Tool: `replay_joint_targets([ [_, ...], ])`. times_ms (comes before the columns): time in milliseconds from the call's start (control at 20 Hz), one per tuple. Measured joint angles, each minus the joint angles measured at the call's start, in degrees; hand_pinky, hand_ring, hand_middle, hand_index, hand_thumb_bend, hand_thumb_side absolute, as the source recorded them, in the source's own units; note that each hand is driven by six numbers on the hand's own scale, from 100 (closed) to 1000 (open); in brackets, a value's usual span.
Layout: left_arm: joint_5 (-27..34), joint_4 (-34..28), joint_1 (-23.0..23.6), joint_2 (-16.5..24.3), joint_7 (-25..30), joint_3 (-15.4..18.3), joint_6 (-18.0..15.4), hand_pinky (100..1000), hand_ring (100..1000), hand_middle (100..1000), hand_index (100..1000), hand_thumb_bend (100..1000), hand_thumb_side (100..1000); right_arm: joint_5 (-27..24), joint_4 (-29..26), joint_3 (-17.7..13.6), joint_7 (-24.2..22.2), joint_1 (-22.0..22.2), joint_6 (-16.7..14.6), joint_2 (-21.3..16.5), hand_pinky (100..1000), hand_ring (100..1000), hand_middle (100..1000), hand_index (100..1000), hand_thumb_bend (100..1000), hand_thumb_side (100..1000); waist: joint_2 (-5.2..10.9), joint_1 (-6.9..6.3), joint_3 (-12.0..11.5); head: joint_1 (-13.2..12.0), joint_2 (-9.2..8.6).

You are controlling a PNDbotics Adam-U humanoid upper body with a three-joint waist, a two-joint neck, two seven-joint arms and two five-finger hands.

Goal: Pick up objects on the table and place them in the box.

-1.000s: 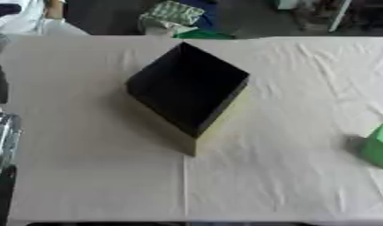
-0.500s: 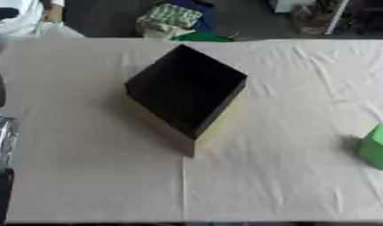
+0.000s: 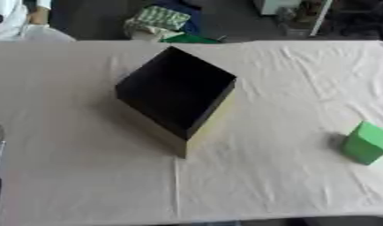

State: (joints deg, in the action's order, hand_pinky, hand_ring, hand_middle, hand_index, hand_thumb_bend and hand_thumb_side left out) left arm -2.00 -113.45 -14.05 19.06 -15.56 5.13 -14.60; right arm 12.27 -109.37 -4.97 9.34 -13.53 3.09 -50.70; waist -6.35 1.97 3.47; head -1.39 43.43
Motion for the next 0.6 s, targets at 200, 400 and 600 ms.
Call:
replay_joint_targets([
  [200, 0.00, 0.00, 0.02, 0.02, 0.14, -0.01, 0.20, 667, 750, 692, 779, 183, 813, 1.59, 1.75, 1.63, -3.67, 0.20, 0.93, -4.16, 833, 828, 792, 846, 100, 1000, 0.01, 0.15, -0.02, 0.04, 0.25],
  [400, 0.00, 0.00, 0.15, 0.03, 0.29, -0.02, 0.36, 667, 750, 691, 779, 181, 816, 3.31, 4.13, 3.15, -8.75, -0.70, 1.41, -7.84, 870, 848, 817, 854, 100, 1000, 0.01, 0.23, -0.05, 0.11, 0.28],
  [600, 0.03, 0.00, 0.34, 0.03, 0.43, -0.02, 0.50, 667, 750, 691, 779, 179, 817, 5.41, 6.41, 4.21, -14.07, -2.14, 0.80, -10.55, 900, 869, 840, 863, 100, 1000, 0.00, 0.43, -0.13, 0.24, 0.30],
])
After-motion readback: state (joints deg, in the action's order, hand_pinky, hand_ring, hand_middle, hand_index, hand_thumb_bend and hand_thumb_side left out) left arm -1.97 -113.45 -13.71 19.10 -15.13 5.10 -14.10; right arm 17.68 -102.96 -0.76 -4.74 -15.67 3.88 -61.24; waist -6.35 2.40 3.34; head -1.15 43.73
